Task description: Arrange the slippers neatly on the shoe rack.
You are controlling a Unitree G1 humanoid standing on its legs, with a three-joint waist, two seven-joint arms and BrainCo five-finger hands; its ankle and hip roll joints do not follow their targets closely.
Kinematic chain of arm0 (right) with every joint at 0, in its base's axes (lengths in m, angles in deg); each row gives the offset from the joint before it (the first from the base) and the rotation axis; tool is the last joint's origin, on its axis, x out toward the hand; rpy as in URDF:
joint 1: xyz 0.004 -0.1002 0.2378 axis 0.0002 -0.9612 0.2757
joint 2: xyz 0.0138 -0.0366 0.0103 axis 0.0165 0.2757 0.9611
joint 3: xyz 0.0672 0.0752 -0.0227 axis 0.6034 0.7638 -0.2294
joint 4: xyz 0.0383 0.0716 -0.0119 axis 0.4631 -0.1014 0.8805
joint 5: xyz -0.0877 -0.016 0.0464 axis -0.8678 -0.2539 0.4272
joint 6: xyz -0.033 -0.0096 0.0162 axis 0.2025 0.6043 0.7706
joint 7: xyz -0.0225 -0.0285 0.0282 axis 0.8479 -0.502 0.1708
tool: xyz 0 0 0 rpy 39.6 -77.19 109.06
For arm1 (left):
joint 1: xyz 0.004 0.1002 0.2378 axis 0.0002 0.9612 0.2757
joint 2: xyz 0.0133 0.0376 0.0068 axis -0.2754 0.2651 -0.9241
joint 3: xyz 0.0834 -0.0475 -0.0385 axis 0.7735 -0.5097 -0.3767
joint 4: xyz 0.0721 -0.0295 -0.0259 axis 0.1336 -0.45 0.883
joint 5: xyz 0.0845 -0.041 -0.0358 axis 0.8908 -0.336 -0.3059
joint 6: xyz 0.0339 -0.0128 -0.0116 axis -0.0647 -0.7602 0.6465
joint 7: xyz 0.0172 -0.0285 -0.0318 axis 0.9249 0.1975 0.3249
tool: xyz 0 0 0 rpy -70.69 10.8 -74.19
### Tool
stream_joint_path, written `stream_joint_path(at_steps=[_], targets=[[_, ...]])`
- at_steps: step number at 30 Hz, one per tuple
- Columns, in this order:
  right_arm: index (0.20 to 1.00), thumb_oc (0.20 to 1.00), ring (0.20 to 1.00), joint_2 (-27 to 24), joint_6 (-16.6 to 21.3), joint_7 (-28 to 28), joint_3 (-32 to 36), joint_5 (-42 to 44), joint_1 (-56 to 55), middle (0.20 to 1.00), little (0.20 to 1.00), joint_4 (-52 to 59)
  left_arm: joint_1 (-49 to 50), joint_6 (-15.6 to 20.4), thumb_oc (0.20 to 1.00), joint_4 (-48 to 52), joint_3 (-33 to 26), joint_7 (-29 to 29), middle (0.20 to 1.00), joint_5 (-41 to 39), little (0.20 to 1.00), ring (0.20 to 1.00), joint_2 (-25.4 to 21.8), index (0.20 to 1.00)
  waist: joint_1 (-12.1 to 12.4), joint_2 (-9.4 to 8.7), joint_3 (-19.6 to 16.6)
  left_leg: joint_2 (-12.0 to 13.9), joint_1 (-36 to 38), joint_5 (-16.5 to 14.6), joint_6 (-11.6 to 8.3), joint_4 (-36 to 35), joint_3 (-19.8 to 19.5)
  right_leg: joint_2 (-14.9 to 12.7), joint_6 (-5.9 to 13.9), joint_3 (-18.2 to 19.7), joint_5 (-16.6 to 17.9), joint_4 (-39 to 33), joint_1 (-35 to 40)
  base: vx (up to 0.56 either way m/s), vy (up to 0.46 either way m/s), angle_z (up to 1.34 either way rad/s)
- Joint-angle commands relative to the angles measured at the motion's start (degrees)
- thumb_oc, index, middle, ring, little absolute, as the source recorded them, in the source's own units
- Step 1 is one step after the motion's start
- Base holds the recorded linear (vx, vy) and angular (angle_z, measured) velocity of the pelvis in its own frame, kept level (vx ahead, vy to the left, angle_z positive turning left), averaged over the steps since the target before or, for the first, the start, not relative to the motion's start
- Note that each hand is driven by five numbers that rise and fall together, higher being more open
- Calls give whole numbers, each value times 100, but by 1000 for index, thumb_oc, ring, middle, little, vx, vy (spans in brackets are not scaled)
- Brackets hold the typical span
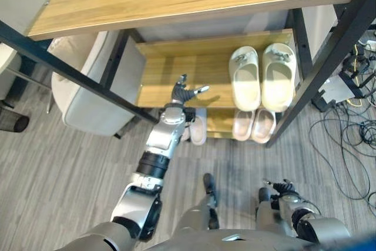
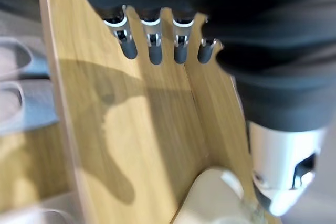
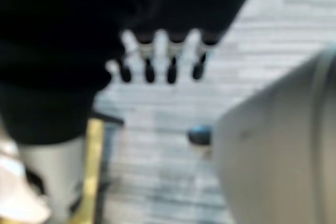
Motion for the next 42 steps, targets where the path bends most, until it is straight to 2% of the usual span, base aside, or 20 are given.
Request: stream_joint_path(at_steps=[1,4,9,11,12,17,18,20,23,25,29,35,36,39,42], targets=[[1000,1000,1000,609,14,68,72,-92,-223,1000,1000,-327,10,-124,1000,383,27,-881,1000,807,1000,1000,-433,1000,154,-469,-254,-199,671,-504,-43,17,302,-220,174,180,1114,-1812,695,20,-24,24],[1000,1000,1000,720,5,97,-87,-193,-374,1000,1000,-348,478,-264,1000,668,138,-1430,1000,1163,1000,1000,-457,1000,197,-546,-413,-192,765,-533,-46,17,250,-198,178,89,1069,-1856,846,24,-20,12],[1000,1000,1000,767,-10,156,-236,-299,-550,1000,1000,-298,1721,-422,1000,1178,117,-2233,1000,1655,1000,1000,-808,1000,321,-749,-715,-167,926,-615,-58,17,147,-137,170,-41,949,-1856,1093,19,-10,11],[1000,1000,1000,771,-10,156,-240,-299,-558,1000,1000,-296,1735,-427,1000,1190,115,-2240,1000,1659,1000,1000,-812,1000,316,-752,-721,-169,927,-615,-58,17,144,-138,171,-44,947,-1856,1094,8,7,4],[1000,1000,1000,917,-6,201,-324,-336,-699,1000,1000,-241,2259,-431,1000,1268,2,-2428,1000,1625,1000,1000,-848,1000,349,-810,-805,-159,979,-647,-61,17,135,-131,175,-60,918,-1856,1147,27,17,11],[1000,1000,1000,947,-25,204,-434,-407,-788,1000,1000,-43,2988,-604,1000,1139,-250,-2701,1000,1894,1000,1000,-972,1000,434,-915,-937,-144,1005,-671,-59,17,97,-113,183,-128,879,-1856,1202,11,8,3],[1000,1000,1000,927,-41,168,-548,-558,-809,1000,1000,130,3485,-585,1000,877,-355,-2908,1000,1730,1000,1000,-998,1000,486,-985,-1008,-134,1025,-701,-54,17,93,-105,185,-139,872,-1856,1231,17,12,5],[1000,1000,1000,938,-18,131,-601,-657,-817,1000,1000,195,3702,-362,1000,451,-405,-2829,1000,1559,1000,1000,-936,1000,500,-1032,-1048,-139,1031,-719,-43,17,83,-100,191,-144,878,-1856,1245,11,7,2],[1000,1000,1000,904,-42,180,-661,-713,-824,1000,1000,380,3807,-310,1000,88,-443,-2696,1000,1658,1000,1000,-975,1000,498,-1073,-1070,-141,1032,-732,-30,17,72,-98,193,-161,882,-1856,1256,0,8,5],[1000,1000,1000,886,-96,212,-699,-769,-851,1000,1000,569,3921,-204,1000,-464,-660,-2343,1000,1295,1000,1000,-797,1000,507,-1115,-1089,-145,1037,-741,-20,17,56,-97,191,-166,895,-1856,1265,0,0,0],[1000,1000,1000,844,-139,271,-768,-838,-872,1000,1000,864,3780,-64,1000,-1743,-805,-1600,1000,1209,1000,1000,-603,1000,488,-1161,-1126,-147,1071,-747,-4,17,23,-96,187,-177,909,-1856,1281,0,0,0],[1000,1000,1000,679,-97,320,-766,-891,-770,1000,1000,1456,3409,560,1000,-3805,-933,-904,1000,694,1000,1000,-253,1000,466,-1183,-1207,-168,1089,-752,6,17,0,-99,182,-178,913,-1856,1274,0,0,0],[1000,1000,1000,666,-30,355,-797,-911,-692,1000,1000,1474,3156,821,1000,-4719,-1012,-780,1000,501,1000,1000,-146,1000,467,-1193,-1250,-179,1087,-748,8,17,-34,-95,183,-191,907,-1856,1274,0,0,0],[1000,1000,1000,714,39,458,-845,-896,-638,1000,1000,1484,2921,993,1000,-5439,-981,-710,1000,515,1000,1000,-110,1000,467,-1205,-1289,-186,1085,-747,9,17,-58,-94,178,-209,900,-1856,1280,0,0,0],[1000,1000,1000,166,666,1257,-1277,-804,-1584,1000,1000,1760,2739,1329,1000,-6034,-1132,-591,1000,193,1000,1000,-61,1000,349,-1215,-1258,-155,1075,-753,3,17,14,-96,172,-141,907,-1856,1231,-20,8,1]])
